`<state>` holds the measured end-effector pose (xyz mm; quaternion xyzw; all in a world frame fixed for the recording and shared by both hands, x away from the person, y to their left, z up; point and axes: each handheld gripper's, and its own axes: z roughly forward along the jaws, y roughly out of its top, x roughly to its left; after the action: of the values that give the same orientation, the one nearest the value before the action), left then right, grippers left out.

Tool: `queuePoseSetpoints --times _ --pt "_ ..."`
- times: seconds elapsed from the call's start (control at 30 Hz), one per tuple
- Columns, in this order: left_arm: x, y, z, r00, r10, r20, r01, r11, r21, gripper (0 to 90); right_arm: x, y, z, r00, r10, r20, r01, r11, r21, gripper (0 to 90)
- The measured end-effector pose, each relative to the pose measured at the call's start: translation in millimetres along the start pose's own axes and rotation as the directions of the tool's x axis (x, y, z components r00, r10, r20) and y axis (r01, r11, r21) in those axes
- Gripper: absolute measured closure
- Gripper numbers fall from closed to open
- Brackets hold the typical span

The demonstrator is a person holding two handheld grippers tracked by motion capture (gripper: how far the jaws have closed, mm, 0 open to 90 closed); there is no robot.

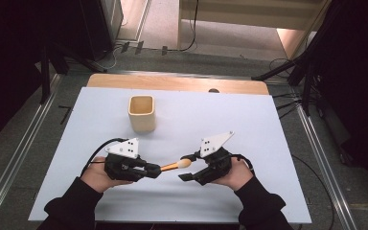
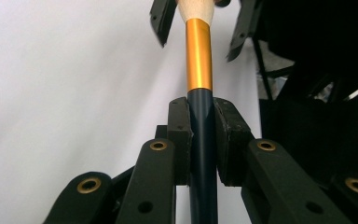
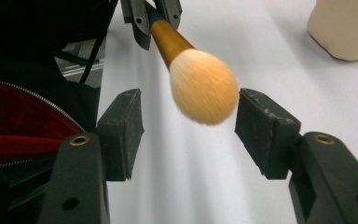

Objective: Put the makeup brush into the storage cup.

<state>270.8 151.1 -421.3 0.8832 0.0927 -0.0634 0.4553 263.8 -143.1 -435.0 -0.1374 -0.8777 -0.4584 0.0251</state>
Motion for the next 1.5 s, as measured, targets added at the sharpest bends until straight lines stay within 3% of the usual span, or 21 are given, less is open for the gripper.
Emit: queuePoseSetpoints --times 0.07,0.3,0.67,1.0,1.07,1.3,1.37,1.4,1.43,1.5 --pt "-1.4 0.9 0.7 0.9999 0.006 0.009 -0.006 0.9999 -0.010 79.6 1.1 0.1 0.7 0.9995 0.026 -0.019 -0.026 0.999 -0.040 45.3" --pt "-4.6 2.1 8.4 0.9992 0.016 0.036 -0.015 0.9995 -0.029 79.6 2.1 3.9 -0.4 0.9968 0.047 -0.065 -0.055 0.990 -0.126 53.5" --pt "-5.6 3.2 14.2 0.9988 0.018 0.045 -0.017 0.9994 -0.031 79.6 4.5 5.2 6.3 0.9904 0.073 -0.117 -0.085 0.992 -0.095 71.6" --pt "-6.8 2.2 13.9 0.9976 0.047 0.051 -0.045 0.9985 -0.032 79.2 3.6 7.1 5.5 0.9815 0.087 -0.171 -0.103 0.991 -0.083 77.6" --pt "-7.7 2.1 13.7 0.9968 0.063 0.049 -0.061 0.9977 -0.029 79.1 3.8 7.7 5.9 0.9812 0.084 -0.173 -0.100 0.992 -0.082 78.0" --pt "-7.7 2.1 13.9 0.9969 0.062 0.048 -0.061 0.9980 -0.018 78.1 6.0 9.6 5.9 0.9819 0.087 -0.168 -0.099 0.993 -0.062 78.5" --pt "-7.6 2.5 14.4 0.9980 0.044 0.045 -0.043 0.9990 -0.011 75.8 6.6 10.1 5.7 0.9832 0.090 -0.159 -0.100 0.993 -0.058 78.5" --pt "-7.5 2.9 14.4 0.9978 0.040 0.052 -0.040 0.9992 -0.006 64.3 6.2 10.1 6.0 0.9855 0.082 -0.149 -0.089 0.995 -0.047 78.5" --pt "-8.0 3.1 14.1 0.9975 0.049 0.052 -0.048 0.9988 -0.005 64.3 6.2 10.1 6.0 0.9855 0.082 -0.149 -0.089 0.995 -0.047 78.5" --pt "-9.6 3.3 13.6 0.9981 0.058 0.019 -0.058 0.9983 0.003 54.6 7.3 10.3 5.2 0.9866 0.079 -0.143 -0.083 0.996 -0.027 78.5"
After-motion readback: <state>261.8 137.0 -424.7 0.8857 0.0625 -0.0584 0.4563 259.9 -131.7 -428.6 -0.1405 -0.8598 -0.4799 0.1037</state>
